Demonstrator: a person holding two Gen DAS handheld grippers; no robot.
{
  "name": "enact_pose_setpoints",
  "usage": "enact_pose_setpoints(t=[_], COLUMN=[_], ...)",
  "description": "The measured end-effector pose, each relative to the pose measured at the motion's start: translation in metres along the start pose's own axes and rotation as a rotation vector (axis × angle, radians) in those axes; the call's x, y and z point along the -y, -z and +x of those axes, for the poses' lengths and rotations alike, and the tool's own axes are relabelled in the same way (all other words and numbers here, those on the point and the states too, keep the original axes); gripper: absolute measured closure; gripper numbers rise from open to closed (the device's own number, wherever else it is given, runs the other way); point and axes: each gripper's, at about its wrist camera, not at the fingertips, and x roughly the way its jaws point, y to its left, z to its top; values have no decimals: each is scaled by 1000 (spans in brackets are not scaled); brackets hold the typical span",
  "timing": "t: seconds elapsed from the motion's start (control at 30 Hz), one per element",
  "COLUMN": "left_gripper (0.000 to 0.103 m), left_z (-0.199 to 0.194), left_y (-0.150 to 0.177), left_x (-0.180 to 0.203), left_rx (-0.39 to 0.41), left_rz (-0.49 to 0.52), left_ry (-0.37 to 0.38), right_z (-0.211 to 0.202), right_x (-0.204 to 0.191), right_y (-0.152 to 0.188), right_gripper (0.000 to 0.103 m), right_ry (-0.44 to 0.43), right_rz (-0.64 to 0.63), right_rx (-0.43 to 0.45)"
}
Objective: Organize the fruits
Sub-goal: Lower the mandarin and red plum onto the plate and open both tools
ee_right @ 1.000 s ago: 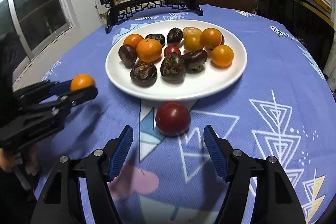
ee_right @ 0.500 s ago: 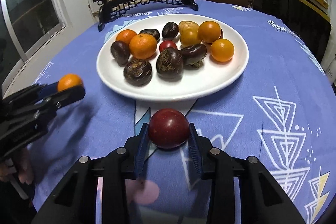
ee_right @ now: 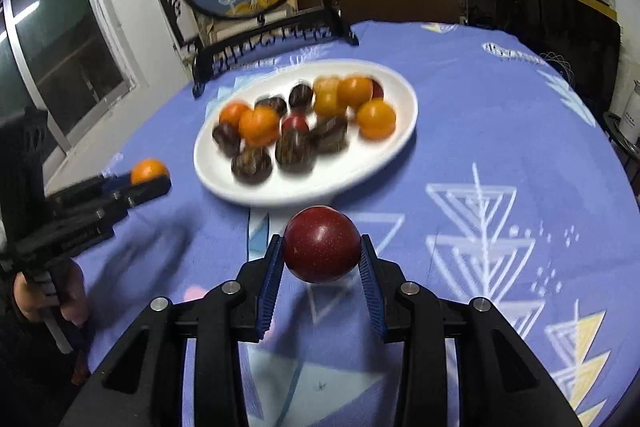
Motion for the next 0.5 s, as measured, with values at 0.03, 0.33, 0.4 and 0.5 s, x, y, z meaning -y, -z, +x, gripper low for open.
enact_pose_setpoints(t=[0.03, 0.33, 0.4, 0.5], left_gripper=[66, 66, 66, 66], left_z=[1, 41, 53, 72], left_y=[-6, -73, -80, -88], left_x=[0, 3, 4, 4], left_rx=[2, 12, 2, -16], left_rz=[5, 39, 41, 46], left_ry=[0, -4, -7, -7], right_z=[-2, 21, 36, 59], right_x=[-2, -1, 1, 2], right_y=[-9, -101, -117, -130], right_gripper=[65, 65, 65, 65], right_ry=[-14, -119, -112, -107], right_rz=[-1, 74, 84, 93], right_rx=[12, 70, 63, 35])
